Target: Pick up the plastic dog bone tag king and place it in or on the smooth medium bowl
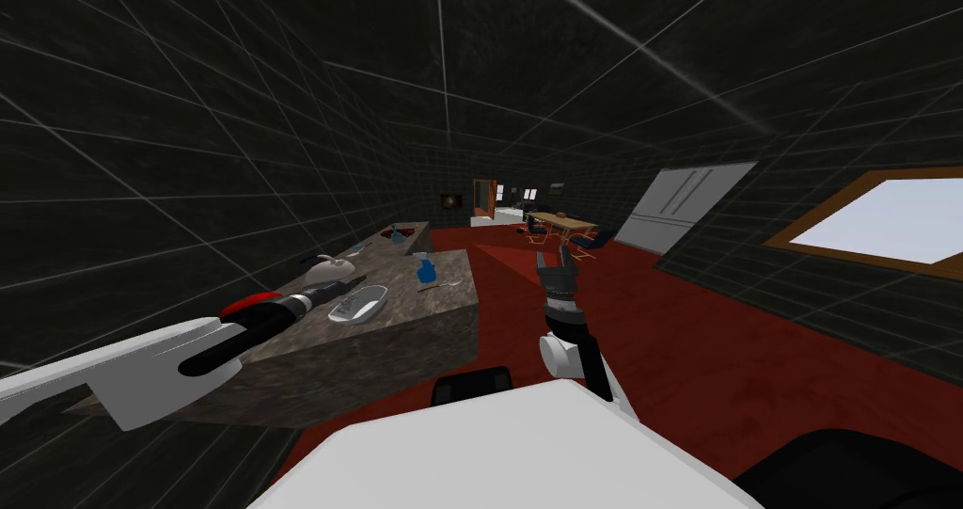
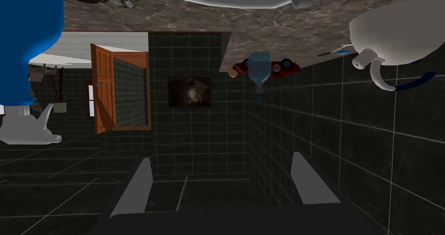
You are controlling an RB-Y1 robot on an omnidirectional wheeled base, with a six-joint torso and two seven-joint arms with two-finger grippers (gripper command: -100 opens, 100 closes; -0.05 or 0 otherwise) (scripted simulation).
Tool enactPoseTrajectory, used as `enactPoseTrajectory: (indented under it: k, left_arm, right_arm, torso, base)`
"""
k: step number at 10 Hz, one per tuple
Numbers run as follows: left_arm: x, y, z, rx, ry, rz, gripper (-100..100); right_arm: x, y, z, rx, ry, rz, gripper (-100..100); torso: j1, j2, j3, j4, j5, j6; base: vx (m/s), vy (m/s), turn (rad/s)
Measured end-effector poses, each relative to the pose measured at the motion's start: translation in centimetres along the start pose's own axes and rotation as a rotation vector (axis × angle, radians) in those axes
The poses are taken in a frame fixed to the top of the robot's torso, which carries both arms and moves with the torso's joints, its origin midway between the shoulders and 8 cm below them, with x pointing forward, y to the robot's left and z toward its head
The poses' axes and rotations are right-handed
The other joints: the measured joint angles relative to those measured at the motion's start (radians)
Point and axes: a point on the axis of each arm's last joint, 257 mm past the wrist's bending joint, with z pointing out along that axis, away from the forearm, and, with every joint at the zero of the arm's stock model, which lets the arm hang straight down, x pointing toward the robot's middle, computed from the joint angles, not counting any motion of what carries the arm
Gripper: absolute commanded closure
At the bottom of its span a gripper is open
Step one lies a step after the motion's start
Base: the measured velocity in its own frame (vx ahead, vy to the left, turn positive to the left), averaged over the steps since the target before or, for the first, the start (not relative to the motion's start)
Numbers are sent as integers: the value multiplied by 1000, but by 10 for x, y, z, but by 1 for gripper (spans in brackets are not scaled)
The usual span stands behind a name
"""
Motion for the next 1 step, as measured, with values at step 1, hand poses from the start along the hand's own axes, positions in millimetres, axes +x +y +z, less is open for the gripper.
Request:
enactPoseTrajectory:
  k: [1]
  left_arm:
    - [0,0,0,0,0,0,0]
  right_arm:
    - [0,0,0,0,0,0,0]
  torso:
    - [0,0,0,0,0,0]
  base:
    - [0,0,0]
